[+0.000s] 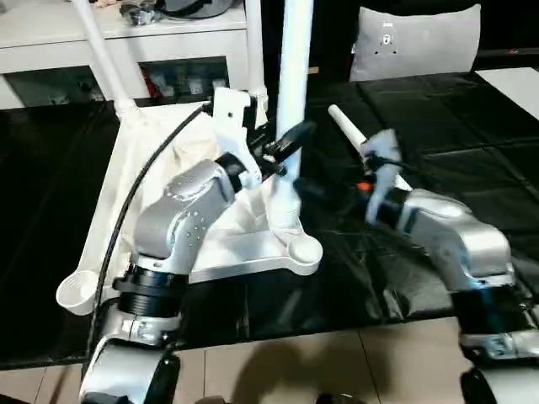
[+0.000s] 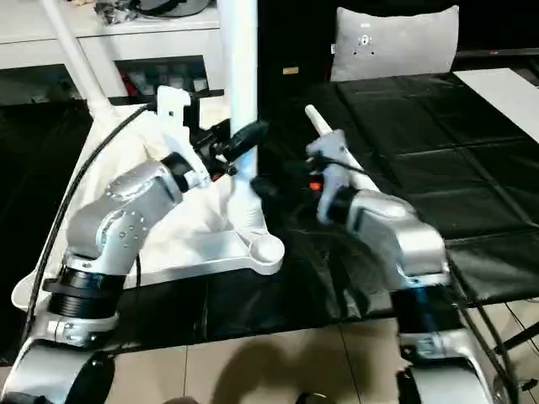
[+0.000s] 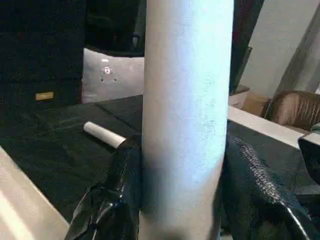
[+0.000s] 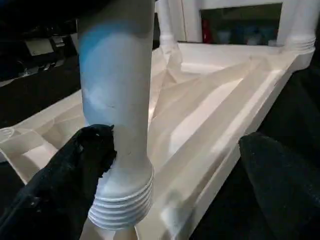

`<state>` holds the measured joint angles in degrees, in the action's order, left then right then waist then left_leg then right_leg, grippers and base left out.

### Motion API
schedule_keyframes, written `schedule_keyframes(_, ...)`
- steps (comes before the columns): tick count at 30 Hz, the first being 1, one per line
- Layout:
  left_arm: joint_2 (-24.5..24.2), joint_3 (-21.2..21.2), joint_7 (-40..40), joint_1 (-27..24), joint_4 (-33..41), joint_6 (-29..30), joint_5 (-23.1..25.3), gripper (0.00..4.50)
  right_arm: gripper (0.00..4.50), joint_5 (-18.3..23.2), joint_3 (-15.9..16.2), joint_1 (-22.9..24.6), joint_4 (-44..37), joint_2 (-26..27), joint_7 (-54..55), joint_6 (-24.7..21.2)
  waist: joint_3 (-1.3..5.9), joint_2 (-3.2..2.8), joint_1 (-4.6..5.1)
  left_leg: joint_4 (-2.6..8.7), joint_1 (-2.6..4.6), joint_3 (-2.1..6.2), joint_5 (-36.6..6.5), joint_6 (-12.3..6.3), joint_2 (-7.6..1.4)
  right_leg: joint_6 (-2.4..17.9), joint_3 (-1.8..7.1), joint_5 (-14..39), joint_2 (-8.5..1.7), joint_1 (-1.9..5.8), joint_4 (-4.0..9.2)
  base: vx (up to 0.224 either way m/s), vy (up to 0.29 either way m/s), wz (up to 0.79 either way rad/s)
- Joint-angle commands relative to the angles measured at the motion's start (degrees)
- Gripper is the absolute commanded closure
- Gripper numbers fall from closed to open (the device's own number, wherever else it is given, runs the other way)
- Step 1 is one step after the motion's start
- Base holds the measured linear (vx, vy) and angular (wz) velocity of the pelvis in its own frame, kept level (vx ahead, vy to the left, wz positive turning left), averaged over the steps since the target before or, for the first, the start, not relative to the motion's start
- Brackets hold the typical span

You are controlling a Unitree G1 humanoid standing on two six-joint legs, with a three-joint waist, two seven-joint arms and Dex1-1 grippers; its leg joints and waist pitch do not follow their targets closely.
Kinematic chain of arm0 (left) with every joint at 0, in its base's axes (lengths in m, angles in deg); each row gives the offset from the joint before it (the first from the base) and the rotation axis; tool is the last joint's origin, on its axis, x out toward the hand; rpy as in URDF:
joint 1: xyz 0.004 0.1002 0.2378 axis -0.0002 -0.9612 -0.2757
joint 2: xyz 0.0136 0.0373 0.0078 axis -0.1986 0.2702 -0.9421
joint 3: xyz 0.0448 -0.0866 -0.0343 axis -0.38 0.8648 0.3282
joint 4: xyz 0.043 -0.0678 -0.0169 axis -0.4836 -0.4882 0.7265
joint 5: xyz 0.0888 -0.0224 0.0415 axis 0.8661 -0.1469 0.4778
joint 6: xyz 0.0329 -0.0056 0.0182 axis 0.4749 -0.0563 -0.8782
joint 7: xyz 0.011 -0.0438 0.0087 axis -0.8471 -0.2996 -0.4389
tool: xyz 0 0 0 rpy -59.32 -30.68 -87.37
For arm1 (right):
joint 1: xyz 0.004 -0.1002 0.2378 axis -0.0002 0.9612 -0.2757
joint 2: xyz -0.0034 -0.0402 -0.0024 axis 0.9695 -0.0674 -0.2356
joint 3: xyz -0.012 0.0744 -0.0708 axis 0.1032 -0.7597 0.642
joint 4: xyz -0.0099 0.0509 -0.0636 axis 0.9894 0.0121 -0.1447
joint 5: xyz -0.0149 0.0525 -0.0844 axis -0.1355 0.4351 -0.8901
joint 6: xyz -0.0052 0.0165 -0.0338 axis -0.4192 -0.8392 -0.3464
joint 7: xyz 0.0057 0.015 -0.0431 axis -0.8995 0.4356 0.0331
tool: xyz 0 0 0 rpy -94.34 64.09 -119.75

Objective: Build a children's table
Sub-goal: Pick table leg

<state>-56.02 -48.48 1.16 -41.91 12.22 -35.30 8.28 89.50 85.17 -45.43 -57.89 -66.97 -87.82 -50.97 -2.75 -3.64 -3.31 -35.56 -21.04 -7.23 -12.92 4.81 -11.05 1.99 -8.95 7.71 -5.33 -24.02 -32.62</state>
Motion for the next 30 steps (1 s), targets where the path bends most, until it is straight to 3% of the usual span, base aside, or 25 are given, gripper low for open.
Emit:
schedule_keyframes(1,0.66,-2.28,1.13,0.84,1.99,-0.83,0.33,2.62,0.00,0.01,1.83,-1.33,0.18,1.06,-0.04,-0.99,4.59,1.43,0.01,3.34,-0.67,-0.85,2.02,-6.52,-1.12,4.24,2.87,17.96,-2.84,4.60,3.45,0.000,0.000,0.00)
schedule_keyframes(10,0.75,-2.78,1.20,0.86,0.78,-2.02,2.22,2.62,0.00,1.40,1.93,-1.08,0.02,1.69,-1.40,-2.36,4.65,1.49,-0.17,3.31,-0.67,-0.84,1.92,-6.40,-1.19,4.83,3.05,17.37,-2.97,4.66,3.29,0.000,0.000,0.00)
schedule_keyframes(17,0.79,-3.59,2.21,0.57,0.80,-2.02,2.63,2.62,0.00,1.94,1.47,-0.71,0.08,2.08,-1.61,-2.77,4.52,1.56,0.09,3.34,-0.67,-0.95,0.56,-5.74,-0.96,3.75,2.94,19.59,-2.82,4.66,3.61,0.000,0.000,0.00)
schedule_keyframes(18,0.76,-3.84,2.32,0.47,0.88,-2.02,2.65,2.62,0.29,2.30,1.27,-0.76,0.18,2.29,-1.62,-2.82,4.52,1.46,0.05,3.32,-0.70,-0.94,0.58,-5.70,-0.94,3.69,2.95,19.62,-2.84,4.65,3.62,0.000,0.000,0.00)
schedule_keyframes(24,0.75,-4.24,2.86,0.20,0.97,-2.12,3.00,2.62,0.80,5.31,-1.12,-1.25,0.46,3.54,-1.50,-4.23,4.56,1.52,0.08,3.36,-0.67,-0.85,0.60,-5.69,-1.09,3.84,2.95,19.16,-2.83,4.63,3.56,0.000,0.000,0.00)
schedule_keyframes(30,0.76,-4.35,3.14,0.15,1.05,-2.03,3.12,2.62,1.29,5.06,-1.10,-1.41,1.39,3.35,-1.66,-4.54,4.59,1.51,0.05,3.31,-0.69,-0.90,0.84,-5.58,-1.00,3.79,2.93,19.24,-2.85,4.66,3.53,0.000,0.000,0.00)
